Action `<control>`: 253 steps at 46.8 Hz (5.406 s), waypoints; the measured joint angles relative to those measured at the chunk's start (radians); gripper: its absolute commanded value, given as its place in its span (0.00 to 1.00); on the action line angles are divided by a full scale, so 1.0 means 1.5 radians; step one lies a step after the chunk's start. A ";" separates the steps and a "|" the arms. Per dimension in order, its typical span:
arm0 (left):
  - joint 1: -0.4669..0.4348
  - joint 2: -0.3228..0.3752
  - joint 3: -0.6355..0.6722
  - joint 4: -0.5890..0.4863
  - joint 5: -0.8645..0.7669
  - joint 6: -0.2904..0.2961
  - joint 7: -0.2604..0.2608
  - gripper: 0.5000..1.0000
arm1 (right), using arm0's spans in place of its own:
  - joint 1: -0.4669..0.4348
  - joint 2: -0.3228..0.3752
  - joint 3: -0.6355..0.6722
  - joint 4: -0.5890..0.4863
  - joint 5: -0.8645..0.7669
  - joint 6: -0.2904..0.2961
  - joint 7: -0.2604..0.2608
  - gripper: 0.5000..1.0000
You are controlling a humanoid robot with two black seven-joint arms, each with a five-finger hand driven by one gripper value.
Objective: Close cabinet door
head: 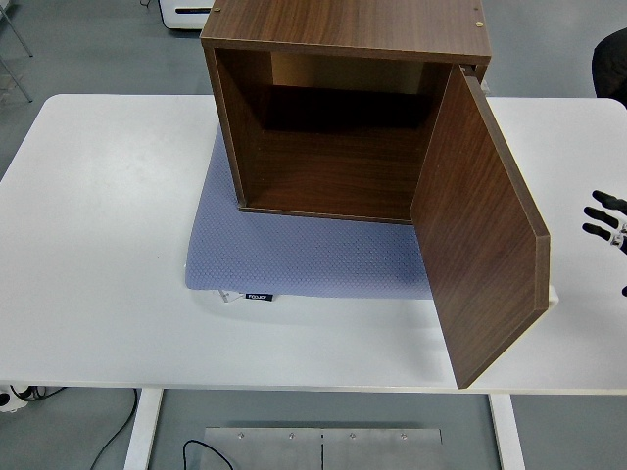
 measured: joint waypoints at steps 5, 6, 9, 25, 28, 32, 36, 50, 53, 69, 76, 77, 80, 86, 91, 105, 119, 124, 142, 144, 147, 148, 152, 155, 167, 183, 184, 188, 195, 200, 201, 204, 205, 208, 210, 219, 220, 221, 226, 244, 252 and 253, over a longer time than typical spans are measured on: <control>0.000 0.000 0.000 0.000 0.000 0.000 0.000 1.00 | 0.008 0.000 0.000 0.010 -0.013 0.000 0.000 1.00; 0.000 0.000 0.000 0.000 0.000 0.000 0.000 1.00 | 0.008 0.000 0.000 0.010 -0.015 0.000 0.000 1.00; 0.000 0.000 0.000 0.000 0.000 0.000 0.000 1.00 | 0.010 -0.001 0.000 0.015 -0.019 0.000 0.000 1.00; 0.000 0.000 0.000 0.000 0.000 0.000 0.000 1.00 | 0.018 -0.010 0.016 0.039 -0.040 0.000 0.000 1.00; 0.000 0.000 0.000 0.000 0.000 0.000 0.000 1.00 | 0.018 -0.010 0.017 0.044 -0.046 0.000 0.000 1.00; 0.000 0.000 0.000 0.000 0.000 0.000 0.000 1.00 | 0.019 -0.010 0.017 0.054 -0.057 0.000 0.000 1.00; 0.000 0.000 0.000 0.000 0.000 0.000 0.000 1.00 | 0.026 -0.006 0.017 0.067 -0.072 0.000 0.000 1.00; 0.000 0.000 0.000 0.000 0.000 0.000 0.000 1.00 | 0.055 0.011 0.012 0.075 -0.093 0.000 0.000 1.00; 0.000 0.000 0.000 0.000 0.000 0.000 0.000 1.00 | 0.057 0.018 0.011 0.076 -0.099 0.000 0.000 1.00; 0.000 0.000 0.000 0.000 0.000 0.000 0.000 1.00 | 0.065 0.052 -0.001 0.081 -0.122 0.000 0.000 1.00; -0.001 0.000 0.000 0.000 0.000 0.000 0.000 1.00 | 0.083 0.066 -0.025 0.080 -0.130 0.000 0.000 1.00; 0.000 0.000 0.000 0.000 0.000 0.000 0.000 1.00 | 0.085 0.068 -0.027 0.080 -0.131 0.000 0.000 1.00; 0.000 0.000 0.000 0.000 0.000 0.000 0.000 1.00 | 0.097 0.076 -0.038 0.080 -0.131 0.000 0.000 1.00; 0.000 0.000 0.000 0.000 0.000 0.000 0.000 1.00 | 0.115 0.087 -0.049 0.079 -0.132 0.000 0.000 1.00; 0.000 0.000 0.000 0.000 0.000 0.000 0.000 1.00 | 0.129 0.093 -0.055 0.079 -0.132 0.000 0.000 1.00; 0.000 0.000 0.000 0.000 0.000 0.000 0.000 1.00 | 0.165 0.102 -0.094 0.079 -0.131 0.000 0.000 1.00; 0.000 0.000 0.000 0.000 0.000 0.000 0.000 1.00 | 0.172 0.121 -0.101 0.079 -0.133 0.000 0.000 1.00; 0.000 0.000 0.000 0.000 0.000 0.000 0.000 1.00 | 0.182 0.132 -0.114 0.079 -0.135 0.000 0.000 1.00; 0.000 0.000 0.000 0.000 0.000 0.000 0.000 1.00 | 0.224 0.160 -0.158 0.079 -0.136 0.000 0.000 1.00; 0.000 0.000 0.000 0.000 0.000 0.000 0.000 1.00 | 0.228 0.163 -0.162 0.079 -0.136 0.000 0.000 1.00; 0.000 0.000 0.000 0.000 0.000 0.000 0.000 1.00 | 0.232 0.167 -0.165 0.079 -0.136 0.000 0.000 1.00; 0.000 0.000 0.000 0.000 0.000 0.000 0.000 1.00 | 0.233 0.170 -0.166 0.079 -0.136 0.000 0.000 1.00; 0.000 0.000 0.000 0.000 0.000 0.000 0.000 1.00 | 0.235 0.174 -0.170 0.079 -0.136 0.000 0.000 1.00; 0.000 0.000 0.000 0.000 0.000 0.000 0.000 1.00 | 0.240 0.178 -0.176 0.079 -0.137 0.000 0.000 1.00; 0.000 0.000 0.000 0.000 0.000 0.000 0.000 1.00 | 0.270 0.199 -0.216 0.079 -0.137 0.000 -0.001 1.00; 0.000 0.000 0.000 0.000 0.000 0.000 0.000 1.00 | 0.286 0.230 -0.237 0.079 -0.137 0.000 -0.016 1.00; 0.000 0.000 0.000 0.000 0.000 0.000 0.000 1.00 | 0.286 0.231 -0.237 0.079 -0.137 0.000 -0.016 1.00; 0.000 0.000 0.000 0.000 0.000 0.000 0.000 1.00 | 0.286 0.237 -0.240 0.079 -0.137 0.000 -0.020 1.00; 0.000 0.000 0.000 0.000 0.000 0.000 0.000 1.00 | 0.286 0.250 -0.243 0.078 -0.137 0.000 -0.027 1.00; 0.000 0.000 0.000 0.000 0.000 0.000 0.000 1.00 | 0.286 0.260 -0.246 0.077 -0.137 0.000 -0.032 1.00; 0.000 0.000 0.000 0.000 0.000 0.000 0.000 1.00 | 0.286 0.262 -0.246 0.077 -0.136 0.000 -0.032 1.00; 0.000 0.000 0.000 0.000 0.000 0.000 0.000 1.00 | 0.286 0.271 -0.246 0.077 -0.136 -0.007 -0.033 1.00; 0.000 0.000 0.000 0.000 0.000 0.000 0.000 1.00 | 0.286 0.274 -0.247 0.076 -0.136 -0.011 -0.033 1.00; 0.000 0.000 0.000 0.000 0.000 0.000 0.000 1.00 | 0.286 0.283 -0.247 0.076 -0.136 -0.026 -0.038 1.00; 0.000 0.000 0.000 0.000 0.000 0.000 0.000 1.00 | 0.286 0.289 -0.247 0.075 -0.136 -0.036 -0.041 1.00; 0.000 0.000 0.000 0.000 0.000 0.000 0.000 1.00 | 0.290 0.314 -0.247 0.066 -0.135 -0.071 -0.047 1.00; 0.000 0.000 0.000 0.000 0.000 0.000 0.000 1.00 | 0.290 0.316 -0.247 0.064 -0.135 -0.074 -0.047 1.00; 0.000 0.000 0.000 0.000 0.000 0.000 0.000 1.00 | 0.291 0.318 -0.247 0.063 -0.135 -0.076 -0.047 1.00; 0.000 0.000 0.000 0.000 0.000 0.000 0.000 1.00 | 0.295 0.329 -0.247 0.060 -0.134 -0.087 -0.048 1.00; 0.000 0.000 0.000 0.000 0.000 0.000 0.000 1.00 | 0.322 0.354 -0.266 0.052 -0.131 -0.109 -0.051 1.00; 0.000 0.000 0.000 0.000 0.000 0.000 0.000 1.00 | 0.335 0.369 -0.272 0.042 -0.131 -0.112 -0.052 1.00; 0.000 0.000 0.000 0.000 0.000 0.000 0.000 1.00 | 0.337 0.371 -0.273 0.040 -0.131 -0.114 -0.052 1.00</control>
